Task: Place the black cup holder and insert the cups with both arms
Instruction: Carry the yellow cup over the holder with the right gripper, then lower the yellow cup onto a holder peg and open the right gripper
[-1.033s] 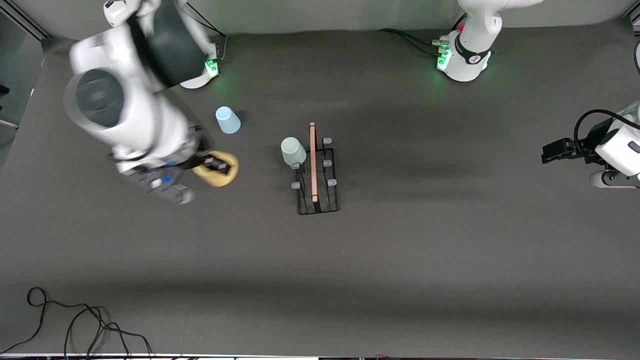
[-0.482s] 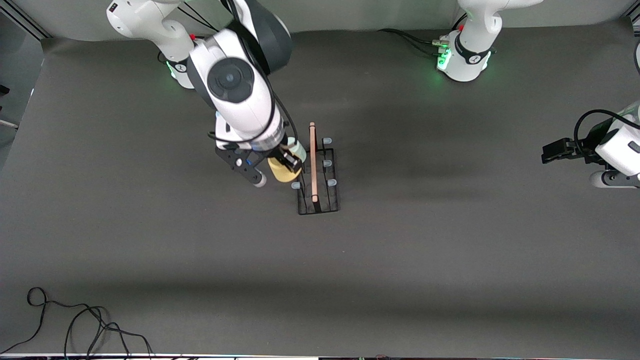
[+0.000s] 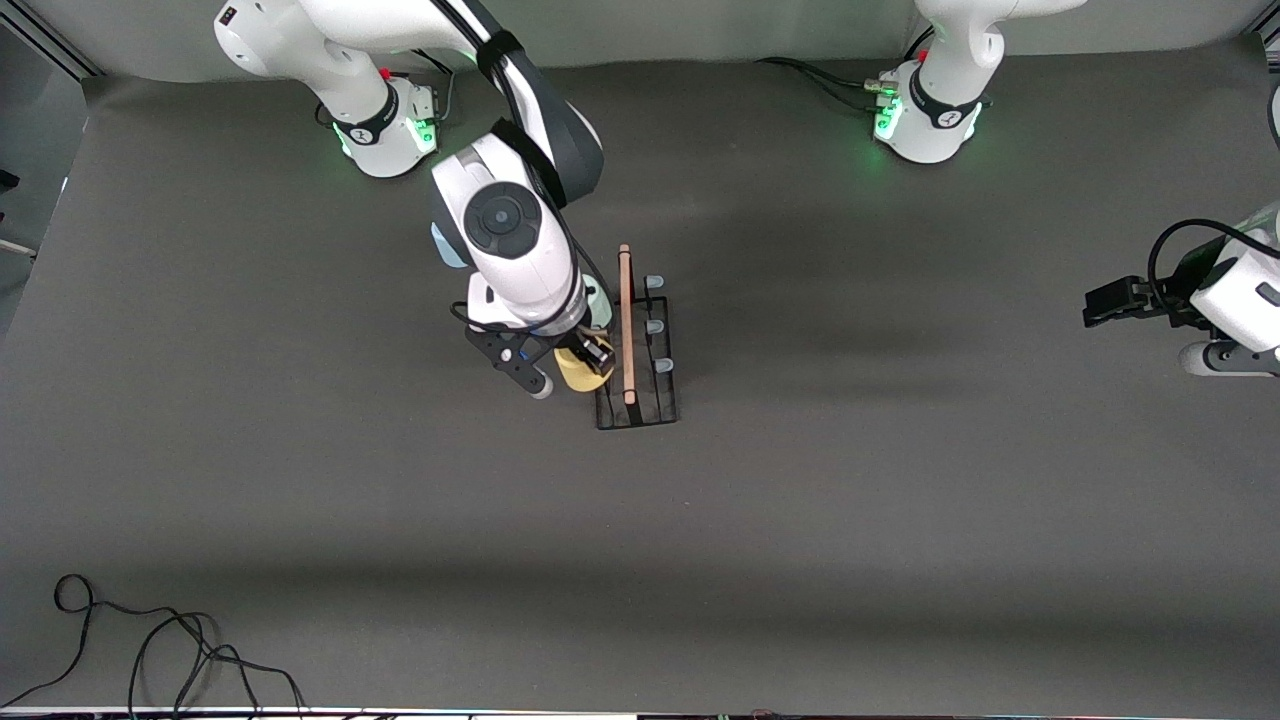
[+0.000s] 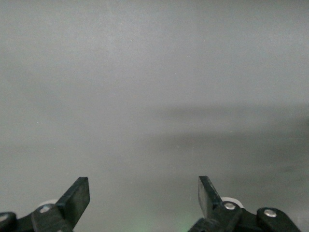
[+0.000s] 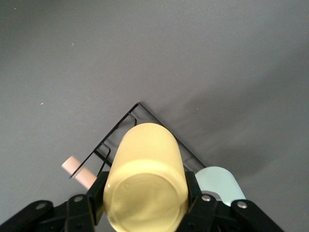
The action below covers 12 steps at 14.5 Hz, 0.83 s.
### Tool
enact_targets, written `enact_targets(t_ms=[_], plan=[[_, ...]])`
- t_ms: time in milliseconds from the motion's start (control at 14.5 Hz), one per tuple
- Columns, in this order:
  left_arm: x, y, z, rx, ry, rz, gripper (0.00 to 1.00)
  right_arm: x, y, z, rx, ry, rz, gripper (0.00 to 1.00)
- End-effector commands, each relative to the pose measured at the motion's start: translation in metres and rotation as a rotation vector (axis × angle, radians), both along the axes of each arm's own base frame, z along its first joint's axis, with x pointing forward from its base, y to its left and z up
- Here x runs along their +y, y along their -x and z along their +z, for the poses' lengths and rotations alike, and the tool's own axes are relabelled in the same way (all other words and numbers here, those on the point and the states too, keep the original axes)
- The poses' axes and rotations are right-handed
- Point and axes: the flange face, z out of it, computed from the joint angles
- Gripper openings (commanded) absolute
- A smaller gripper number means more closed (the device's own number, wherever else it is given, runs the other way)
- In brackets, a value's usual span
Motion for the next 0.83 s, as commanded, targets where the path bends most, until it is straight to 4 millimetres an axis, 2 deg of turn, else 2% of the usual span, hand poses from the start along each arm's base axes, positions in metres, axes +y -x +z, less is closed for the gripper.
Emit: enact_targets(t_ms=[0, 344, 413, 482, 551, 620, 757], plan=[[0.000, 0.004, 0.007, -0.017, -0.006, -0.006, 1.00, 0.004, -0.002, -0.024, -0.016, 0.003, -0.029, 0.00], [0.000, 0.004, 0.007, -0.017, -0.006, -0.006, 1.00, 0.009, -0.007, -0.060, -0.036, 0.005, -0.039, 0.00], [0.000, 0.004, 0.007, -0.017, -0.006, -0.006, 1.00, 0.006, -0.010, -0.059, -0.036, 0.004, -0.055, 0.06], [0.000, 0.004, 0.006, -0.015, -0.006, -0.006, 1.00, 0.001, -0.015, -0.055, -0.039, 0.000, -0.060, 0.65], [0.000, 0.004, 0.006, -0.015, -0.006, -0.006, 1.00, -0.002, -0.018, -0.048, -0.044, -0.004, -0.061, 1.00], [0.001, 0.004, 0.006, -0.015, -0.006, -0.005, 1.00, -0.003, -0.019, -0.041, -0.050, -0.011, -0.061, 1.00], [0.001, 0.005, 0.007, -0.017, -0.006, -0.005, 1.00, 0.002, -0.021, -0.009, -0.026, -0.008, -0.052, 1.00]])
